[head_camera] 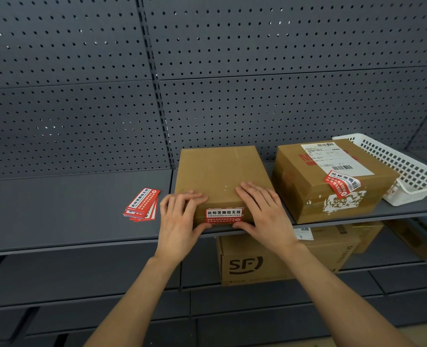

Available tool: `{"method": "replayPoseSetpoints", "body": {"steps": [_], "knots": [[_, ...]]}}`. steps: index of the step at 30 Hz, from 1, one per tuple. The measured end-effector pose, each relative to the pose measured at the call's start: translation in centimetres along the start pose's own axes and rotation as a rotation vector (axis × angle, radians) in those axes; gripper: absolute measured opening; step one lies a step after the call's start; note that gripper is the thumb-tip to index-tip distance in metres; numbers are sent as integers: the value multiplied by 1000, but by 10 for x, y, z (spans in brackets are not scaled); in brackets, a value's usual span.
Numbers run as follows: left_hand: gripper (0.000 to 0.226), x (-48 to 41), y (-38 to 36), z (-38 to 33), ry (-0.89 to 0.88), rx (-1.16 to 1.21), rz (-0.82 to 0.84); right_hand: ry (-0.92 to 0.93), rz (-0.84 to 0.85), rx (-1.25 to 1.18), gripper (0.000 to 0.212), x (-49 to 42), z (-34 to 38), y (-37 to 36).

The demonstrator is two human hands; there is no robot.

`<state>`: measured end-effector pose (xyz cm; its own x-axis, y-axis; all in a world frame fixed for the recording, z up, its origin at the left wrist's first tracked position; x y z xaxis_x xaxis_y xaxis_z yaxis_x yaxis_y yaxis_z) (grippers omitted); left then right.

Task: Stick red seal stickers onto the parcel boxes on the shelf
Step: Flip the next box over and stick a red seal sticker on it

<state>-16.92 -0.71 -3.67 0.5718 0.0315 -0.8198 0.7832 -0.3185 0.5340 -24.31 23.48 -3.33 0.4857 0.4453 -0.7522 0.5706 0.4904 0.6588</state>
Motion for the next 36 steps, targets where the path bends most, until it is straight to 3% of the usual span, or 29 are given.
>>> {"method": "replayPoseSetpoints", "body": {"steps": [12, 18, 25, 31, 36], "knots": [[84, -1, 5, 3, 35, 44, 65, 17, 76, -30, 101, 0, -3, 8], [64, -2, 6, 2, 53, 70, 41, 3, 28, -59, 73, -2, -3, 7], [57, -4, 7, 3, 60, 74, 59, 2, 22, -92, 71, -2, -5, 7], [33, -9, 9, -1, 135, 129, 17, -41, 16, -154, 59, -4, -4, 9], [29, -10, 6, -1, 177, 140, 8, -87, -17, -198, 54, -4, -2, 10]]}}
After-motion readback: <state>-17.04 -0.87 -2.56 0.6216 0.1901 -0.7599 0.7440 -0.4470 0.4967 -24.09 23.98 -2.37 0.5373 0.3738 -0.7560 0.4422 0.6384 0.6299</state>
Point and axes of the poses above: each hand's wrist, its own x-axis away from the middle knuckle, its own y-axis out of the back of the hand, z = x × y, the point moved 3 cm from there along -x, towards the middle knuckle, and after that the axes turned 12 degrees about -z, right-handed, at the moved point
